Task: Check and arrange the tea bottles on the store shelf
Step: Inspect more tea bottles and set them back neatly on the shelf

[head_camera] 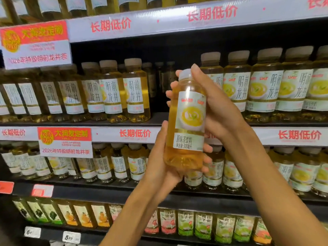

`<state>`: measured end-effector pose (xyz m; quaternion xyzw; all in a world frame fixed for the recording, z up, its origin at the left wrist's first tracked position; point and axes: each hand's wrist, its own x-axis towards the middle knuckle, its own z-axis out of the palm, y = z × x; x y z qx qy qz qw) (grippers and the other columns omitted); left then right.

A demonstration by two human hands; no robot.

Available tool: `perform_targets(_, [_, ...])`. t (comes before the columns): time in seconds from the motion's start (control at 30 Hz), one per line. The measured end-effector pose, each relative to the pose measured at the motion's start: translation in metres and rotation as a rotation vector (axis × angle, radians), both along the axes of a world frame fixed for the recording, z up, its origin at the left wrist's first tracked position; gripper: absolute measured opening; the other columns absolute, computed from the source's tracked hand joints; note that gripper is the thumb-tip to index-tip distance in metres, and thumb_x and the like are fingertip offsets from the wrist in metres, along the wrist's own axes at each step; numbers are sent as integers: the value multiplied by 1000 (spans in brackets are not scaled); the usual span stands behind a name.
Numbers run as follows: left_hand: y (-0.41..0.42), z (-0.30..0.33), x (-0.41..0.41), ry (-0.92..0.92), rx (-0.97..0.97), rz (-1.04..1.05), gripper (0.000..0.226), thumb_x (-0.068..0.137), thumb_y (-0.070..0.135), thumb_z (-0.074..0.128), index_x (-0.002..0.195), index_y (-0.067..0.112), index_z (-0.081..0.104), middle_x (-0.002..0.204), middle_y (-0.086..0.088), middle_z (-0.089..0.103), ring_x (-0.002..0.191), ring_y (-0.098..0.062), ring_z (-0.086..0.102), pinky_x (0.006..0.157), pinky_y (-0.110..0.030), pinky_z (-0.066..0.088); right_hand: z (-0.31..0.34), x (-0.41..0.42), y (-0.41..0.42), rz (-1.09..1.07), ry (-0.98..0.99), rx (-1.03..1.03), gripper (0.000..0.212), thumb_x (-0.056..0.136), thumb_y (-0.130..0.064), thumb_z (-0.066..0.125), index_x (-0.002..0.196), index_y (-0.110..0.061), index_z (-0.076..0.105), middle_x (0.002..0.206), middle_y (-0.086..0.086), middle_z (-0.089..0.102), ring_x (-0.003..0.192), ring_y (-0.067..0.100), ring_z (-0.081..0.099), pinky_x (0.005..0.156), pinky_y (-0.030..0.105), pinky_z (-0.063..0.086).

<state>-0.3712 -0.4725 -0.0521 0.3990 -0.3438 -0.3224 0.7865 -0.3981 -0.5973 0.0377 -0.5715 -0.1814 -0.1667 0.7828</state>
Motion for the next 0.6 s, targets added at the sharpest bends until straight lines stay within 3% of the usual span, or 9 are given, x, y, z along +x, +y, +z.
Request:
perform_targets(0.07, [7,1,4,-163,81,219,59,90,62,34,119,20,64,111,-11,71,102,-28,67,87,-40,55,2,-2,0,-132,-34,-86,29,93,-34,52,113,-14,60,90,2,73,92,20,70,84,36,57])
perform_targets(0.13, [11,4,3,-330,105,297,56,89,67,38,122,29,61,120,-2,68,114,-22,62,97,-43,49,4,-3,1,-243,-52,-138,29,95,-33,52,117,-16,58,94,3,74,97,22,69,82,34,57])
perform_targets(0.2, [10,7,1,-427,145,350,52,84,66,46,123,33,58,119,5,68,113,-13,63,98,-40,48,7,-1,5,-292,-59,-170,27,96,-33,52,117,-17,58,98,4,73,97,22,69,79,30,58])
perform_targets(0.3, [5,9,3,-377,117,362,52,79,64,55,119,31,61,112,2,71,105,-16,67,93,-41,52,11,1,9,-342,-67,-244,24,97,-37,49,110,-21,59,101,5,72,94,19,70,75,27,58])
perform_targets(0.43, [5,13,7,-138,-113,39,56,81,56,52,121,18,62,96,-14,70,76,-22,68,63,-31,56,14,3,9,-267,-91,-240,23,98,-32,47,114,-19,58,105,10,70,100,24,68,85,39,57])
perform_targets(0.5, [2,13,7,-174,-94,51,58,79,58,51,121,19,61,98,-14,70,81,-22,69,67,-31,57,15,4,10,-254,-126,-235,23,99,-25,46,117,-15,56,99,8,70,97,25,69,84,40,57])
perform_targets(0.6, [3,17,14,-389,37,321,58,79,62,45,122,26,58,114,-2,70,104,-15,67,86,-30,55,20,4,10,-356,-229,-308,19,100,-22,45,115,-16,56,96,5,69,95,24,69,82,36,57])
